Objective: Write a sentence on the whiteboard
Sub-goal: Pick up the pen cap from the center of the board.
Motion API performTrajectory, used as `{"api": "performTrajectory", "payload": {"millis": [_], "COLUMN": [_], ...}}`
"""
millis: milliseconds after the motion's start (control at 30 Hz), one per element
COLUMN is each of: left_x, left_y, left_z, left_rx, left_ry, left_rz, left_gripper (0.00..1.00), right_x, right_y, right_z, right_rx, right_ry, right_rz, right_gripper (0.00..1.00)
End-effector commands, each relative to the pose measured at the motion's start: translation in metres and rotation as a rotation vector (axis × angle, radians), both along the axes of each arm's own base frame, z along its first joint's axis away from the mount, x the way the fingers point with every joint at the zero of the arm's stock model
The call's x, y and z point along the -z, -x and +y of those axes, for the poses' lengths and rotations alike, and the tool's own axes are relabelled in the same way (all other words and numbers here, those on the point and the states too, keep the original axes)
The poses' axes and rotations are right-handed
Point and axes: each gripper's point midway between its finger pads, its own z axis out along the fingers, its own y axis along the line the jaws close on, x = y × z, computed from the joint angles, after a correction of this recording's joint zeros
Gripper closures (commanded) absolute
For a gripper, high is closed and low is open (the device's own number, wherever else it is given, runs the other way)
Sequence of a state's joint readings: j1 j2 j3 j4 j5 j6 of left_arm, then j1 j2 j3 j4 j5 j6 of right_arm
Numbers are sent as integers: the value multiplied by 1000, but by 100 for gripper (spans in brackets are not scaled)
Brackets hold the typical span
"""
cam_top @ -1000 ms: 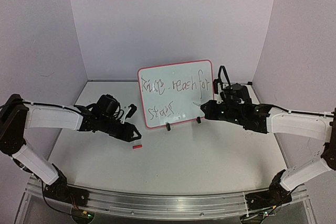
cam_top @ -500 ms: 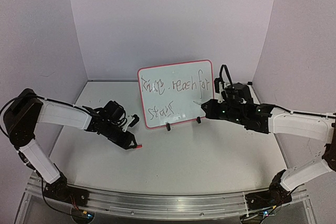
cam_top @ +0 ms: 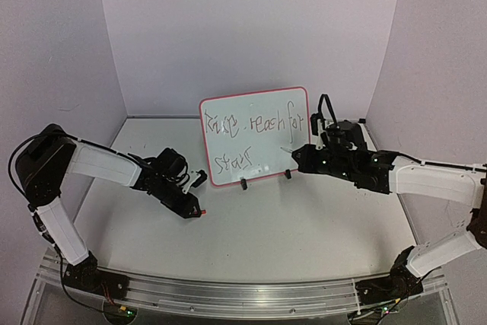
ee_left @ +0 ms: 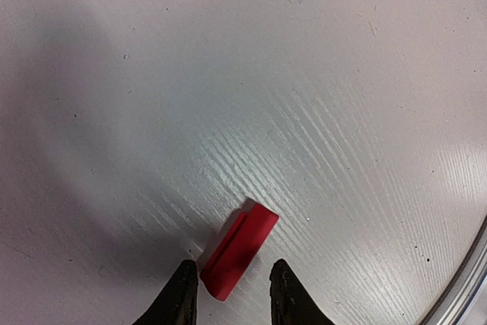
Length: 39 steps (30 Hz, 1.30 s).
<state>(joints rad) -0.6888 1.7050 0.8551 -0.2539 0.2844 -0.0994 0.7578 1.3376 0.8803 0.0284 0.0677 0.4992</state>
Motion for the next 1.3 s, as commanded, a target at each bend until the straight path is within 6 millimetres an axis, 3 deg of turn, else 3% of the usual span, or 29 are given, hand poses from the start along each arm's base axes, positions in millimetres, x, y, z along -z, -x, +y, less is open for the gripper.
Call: {"api": "performTrajectory", "payload": {"millis": [0,233,467,967,1267], "left_x": [-10,-1,3,18,28], "left_y": [-6,-5,-3,18,29], "left_z": [-11,-6,-6,-10,-12], "left_rx": [31,28,41,54,49], "left_ry": [22,-50,-93,-193,-209], "left_rz": [-34,-34,-47,-19,-10], "left_gripper": [69,75,76,82,93], "right_x": [-9,-6,-3,-3,-3], "right_y": [-1,-1,-1,2,3], "right_z": [-8,-8,-8,-11,-10], "right_rx": [25,30,31,36,26], "right_ry": [-2,4,8,8,7], "right_rz": [-26,-20,-15,-13,-10], "right_gripper": [100,100,100,100,100]}}
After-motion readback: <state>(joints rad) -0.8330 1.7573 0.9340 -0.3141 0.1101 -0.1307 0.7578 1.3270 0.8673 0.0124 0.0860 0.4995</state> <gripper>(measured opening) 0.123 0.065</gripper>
